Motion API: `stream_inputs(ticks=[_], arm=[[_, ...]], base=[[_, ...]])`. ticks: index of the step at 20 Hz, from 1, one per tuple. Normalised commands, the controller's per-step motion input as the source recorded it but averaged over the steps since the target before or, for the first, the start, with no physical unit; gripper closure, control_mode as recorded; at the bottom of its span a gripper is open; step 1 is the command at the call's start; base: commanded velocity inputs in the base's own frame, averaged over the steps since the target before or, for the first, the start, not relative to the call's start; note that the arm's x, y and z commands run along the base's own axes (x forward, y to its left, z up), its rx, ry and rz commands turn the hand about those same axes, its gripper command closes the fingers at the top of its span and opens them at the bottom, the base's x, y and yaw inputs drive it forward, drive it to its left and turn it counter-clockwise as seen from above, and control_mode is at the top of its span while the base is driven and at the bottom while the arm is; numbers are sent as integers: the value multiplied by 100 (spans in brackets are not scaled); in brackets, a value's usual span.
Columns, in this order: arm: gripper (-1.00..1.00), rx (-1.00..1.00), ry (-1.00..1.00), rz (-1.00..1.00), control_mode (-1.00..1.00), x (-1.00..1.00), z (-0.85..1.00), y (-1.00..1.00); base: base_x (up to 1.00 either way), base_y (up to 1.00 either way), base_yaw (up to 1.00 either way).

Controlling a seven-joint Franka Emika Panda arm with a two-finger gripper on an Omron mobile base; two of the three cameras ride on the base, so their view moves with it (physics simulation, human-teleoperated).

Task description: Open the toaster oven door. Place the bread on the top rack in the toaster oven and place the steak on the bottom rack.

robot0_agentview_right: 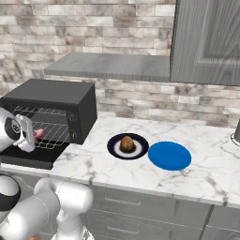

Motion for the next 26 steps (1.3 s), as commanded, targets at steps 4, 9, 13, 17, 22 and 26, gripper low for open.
stream_inputs(ticks=[4, 9, 13, 17, 22, 26], arm=[[100, 1, -7, 0, -100, 22, -19, 5], [100, 2, -5, 0, -100, 26, -16, 9], [100, 2, -9, 0, -100, 21, -9, 14], [100, 0, -7, 0, -100, 26, -14, 16], [100, 0, -5, 0, -100, 34, -20, 20], [100, 0, -5, 0, -100, 34, -12, 17]], base=[[0, 0, 0], [0, 0, 0], [0, 0, 0], [0, 0, 0], [0, 0, 0], [0, 0, 0]])
